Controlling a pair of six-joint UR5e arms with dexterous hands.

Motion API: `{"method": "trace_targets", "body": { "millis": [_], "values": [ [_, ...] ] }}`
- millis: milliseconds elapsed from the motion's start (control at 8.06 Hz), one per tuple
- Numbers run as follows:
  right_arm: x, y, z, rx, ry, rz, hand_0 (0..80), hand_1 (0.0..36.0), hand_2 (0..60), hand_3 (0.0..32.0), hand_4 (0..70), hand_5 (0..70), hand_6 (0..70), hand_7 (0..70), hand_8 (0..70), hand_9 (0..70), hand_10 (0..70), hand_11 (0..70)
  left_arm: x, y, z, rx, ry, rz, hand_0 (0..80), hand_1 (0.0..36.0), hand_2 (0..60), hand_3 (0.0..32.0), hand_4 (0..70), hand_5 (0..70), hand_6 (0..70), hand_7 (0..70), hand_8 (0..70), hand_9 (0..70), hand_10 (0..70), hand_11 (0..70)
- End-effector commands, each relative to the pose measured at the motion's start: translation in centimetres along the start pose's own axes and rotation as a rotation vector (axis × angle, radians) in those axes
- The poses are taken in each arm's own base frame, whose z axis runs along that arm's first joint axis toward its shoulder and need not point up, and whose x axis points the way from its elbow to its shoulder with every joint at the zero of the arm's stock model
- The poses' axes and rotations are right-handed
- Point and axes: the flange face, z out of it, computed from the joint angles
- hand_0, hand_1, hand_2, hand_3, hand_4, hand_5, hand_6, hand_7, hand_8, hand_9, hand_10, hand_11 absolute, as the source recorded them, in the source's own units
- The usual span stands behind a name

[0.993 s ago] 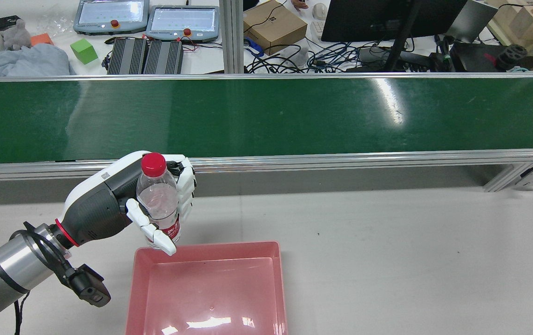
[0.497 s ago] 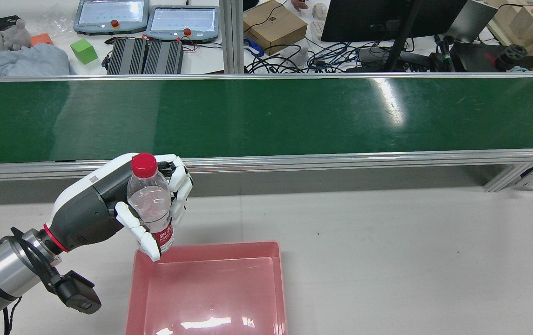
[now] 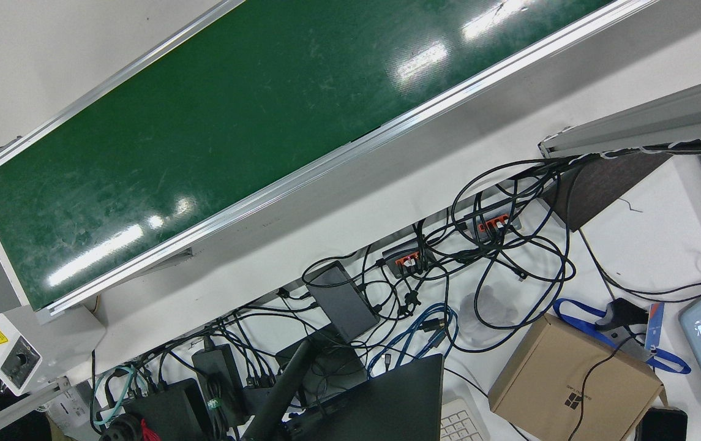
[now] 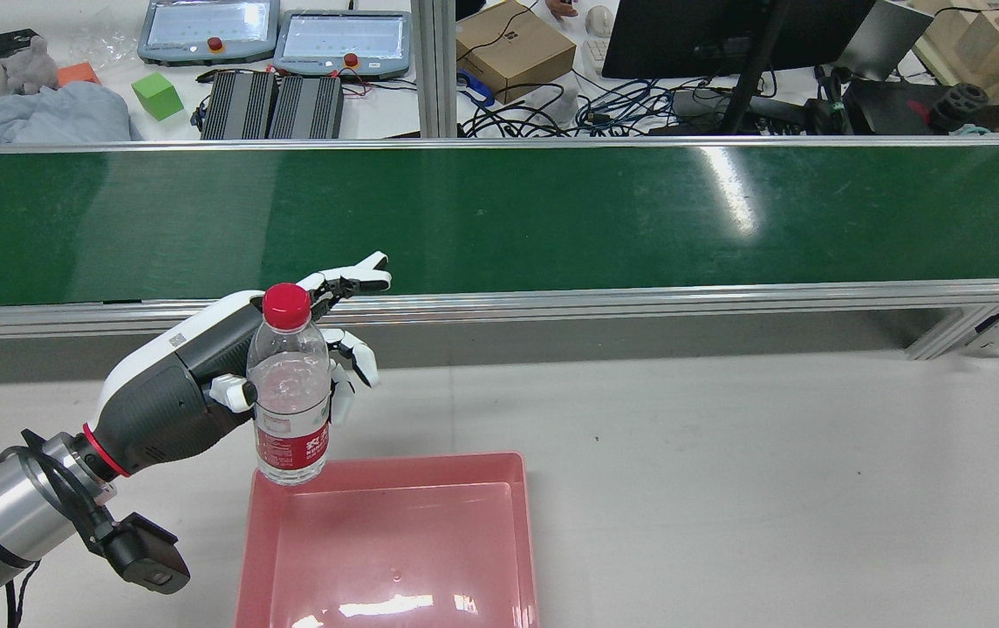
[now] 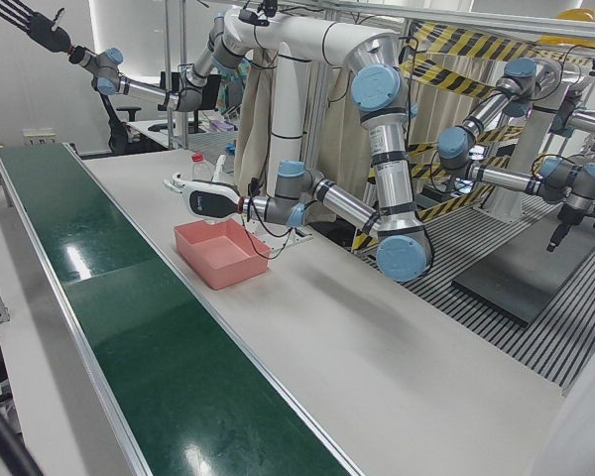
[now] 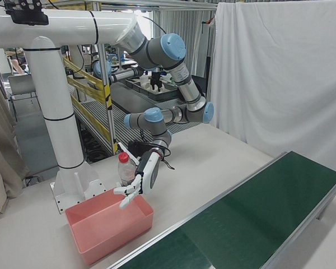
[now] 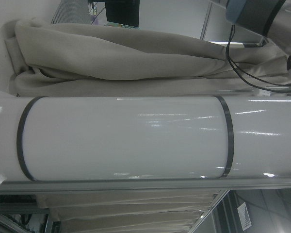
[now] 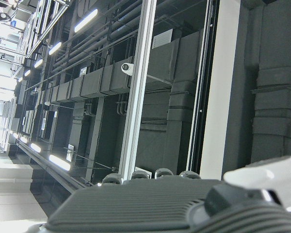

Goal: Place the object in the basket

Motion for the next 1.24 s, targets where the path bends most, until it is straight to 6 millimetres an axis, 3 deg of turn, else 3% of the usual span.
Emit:
{"method": "trace_targets", "body": {
  "millis": [0, 124, 248, 372, 497, 869, 993, 1117],
  "values": [
    [0.0, 0.0, 0.0, 0.000, -0.001, 0.000, 0.0, 0.0, 0.0, 0.0, 0.0, 0.0, 0.0, 0.0, 0.0, 0.0, 0.0, 0.0, -0.6, 0.1, -0.1, -0.002, -0.009, -0.006, 13.2, 0.0, 0.0, 0.0, 5.2, 13.8, 2.7, 0.0, 9.9, 11.8, 13.6, 19.0],
    [0.0, 0.0, 0.0, 0.000, 0.000, 0.000, 0.0, 0.0, 0.0, 0.0, 0.0, 0.0, 0.0, 0.0, 0.0, 0.0, 0.0, 0.0, -0.6, 0.1, -0.1, -0.002, -0.009, -0.006, 15.9, 0.0, 0.0, 0.0, 4.3, 26.5, 4.7, 5.0, 11.8, 15.9, 22.7, 32.4],
    [0.0, 0.0, 0.0, 0.000, 0.000, 0.000, 0.0, 0.0, 0.0, 0.0, 0.0, 0.0, 0.0, 0.0, 0.0, 0.0, 0.0, 0.0, -0.6, 0.1, -0.1, -0.002, -0.009, -0.006, 13.7, 0.0, 0.0, 0.0, 4.5, 27.9, 6.2, 12.6, 13.4, 19.0, 26.9, 38.3],
    [0.0, 0.0, 0.0, 0.000, 0.000, 0.000, 0.0, 0.0, 0.0, 0.0, 0.0, 0.0, 0.0, 0.0, 0.0, 0.0, 0.0, 0.0, -0.7, 0.1, -0.1, -0.003, -0.011, -0.006, 12.5, 0.0, 0.0, 0.0, 3.0, 20.9, 3.2, 5.3, 10.2, 13.1, 22.4, 31.9],
    [0.0, 0.0, 0.0, 0.000, 0.000, 0.000, 0.0, 0.0, 0.0, 0.0, 0.0, 0.0, 0.0, 0.0, 0.0, 0.0, 0.0, 0.0, -0.6, 0.2, -0.1, -0.004, -0.011, -0.008, 12.5, 0.0, 0.0, 0.0, 2.3, 20.1, 2.1, 1.4, 9.0, 11.3, 19.2, 27.2],
    [0.0, 0.0, 0.0, 0.000, 0.000, 0.000, 0.0, 0.0, 0.0, 0.0, 0.0, 0.0, 0.0, 0.0, 0.0, 0.0, 0.0, 0.0, 0.5, 1.2, -1.0, -0.016, -0.003, -0.017, 12.5, 0.0, 0.0, 0.0, 3.0, 17.7, 1.3, 0.0, 8.3, 10.1, 14.5, 20.4],
    [0.0, 0.0, 0.0, 0.000, -0.001, 0.000, 0.0, 0.0, 0.0, 0.0, 0.0, 0.0, 0.0, 0.0, 0.0, 0.0, 0.0, 0.0, 1.1, 1.4, -2.6, -0.009, -0.005, -0.018, 11.6, 0.0, 0.0, 0.0, 1.8, 19.8, 1.2, 0.0, 7.2, 9.3, 12.7, 17.7],
    [0.0, 0.0, 0.0, 0.000, -0.001, 0.000, 0.0, 0.0, 0.0, 0.0, 0.0, 0.0, 0.0, 0.0, 0.0, 0.0, 0.0, 0.0, 1.3, 1.6, -2.9, -0.012, -0.005, -0.016, 11.3, 0.0, 0.0, 0.0, 0.1, 28.9, 3.2, 6.8, 8.1, 12.1, 16.7, 23.8]
  ]
}}
